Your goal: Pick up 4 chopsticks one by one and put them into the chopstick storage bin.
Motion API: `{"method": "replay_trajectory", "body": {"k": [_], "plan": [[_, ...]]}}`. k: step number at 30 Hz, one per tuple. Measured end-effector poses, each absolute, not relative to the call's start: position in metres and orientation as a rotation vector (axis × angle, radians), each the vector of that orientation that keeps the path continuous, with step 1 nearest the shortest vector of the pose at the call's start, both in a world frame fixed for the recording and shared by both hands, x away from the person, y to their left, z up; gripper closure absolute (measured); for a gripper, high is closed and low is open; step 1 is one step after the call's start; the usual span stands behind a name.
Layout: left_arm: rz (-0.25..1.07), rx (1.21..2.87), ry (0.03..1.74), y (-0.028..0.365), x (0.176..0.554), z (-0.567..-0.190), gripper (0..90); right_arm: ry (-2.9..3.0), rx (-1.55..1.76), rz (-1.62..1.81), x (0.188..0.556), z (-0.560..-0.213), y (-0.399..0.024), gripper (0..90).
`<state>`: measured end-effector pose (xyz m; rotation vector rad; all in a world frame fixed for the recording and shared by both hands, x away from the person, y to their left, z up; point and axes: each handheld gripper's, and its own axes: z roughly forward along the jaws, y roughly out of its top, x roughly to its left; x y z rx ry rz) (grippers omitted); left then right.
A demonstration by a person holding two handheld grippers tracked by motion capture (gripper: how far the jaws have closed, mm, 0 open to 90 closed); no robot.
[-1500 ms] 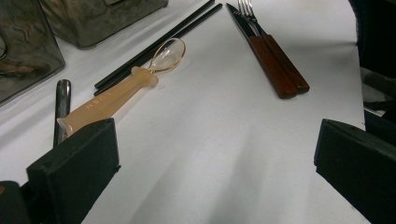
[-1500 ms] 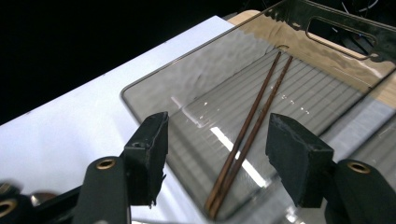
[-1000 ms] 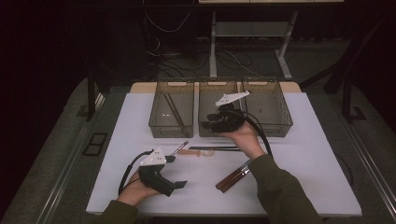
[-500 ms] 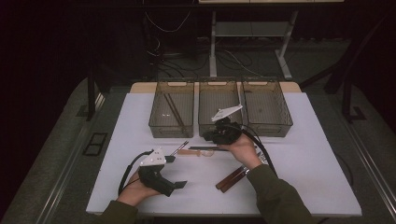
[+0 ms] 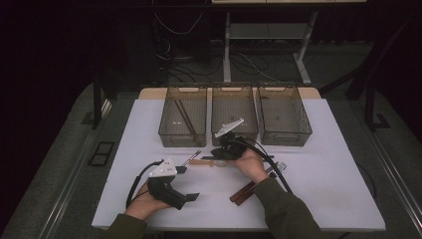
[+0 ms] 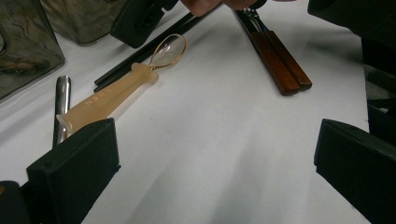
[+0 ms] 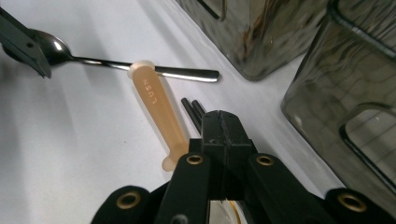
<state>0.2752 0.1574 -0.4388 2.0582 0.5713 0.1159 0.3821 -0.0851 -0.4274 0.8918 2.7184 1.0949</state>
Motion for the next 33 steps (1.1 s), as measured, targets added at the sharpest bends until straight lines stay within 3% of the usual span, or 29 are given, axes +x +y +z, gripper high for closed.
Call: {"method": "replay_trajectory", "body": {"k": [33], "plan": [[0.118,2.063,0.568,0.157,0.275,-0.439,0.0,2.672,0.958,0.997,0.397,-0.442,-0.084,90.0]]}}
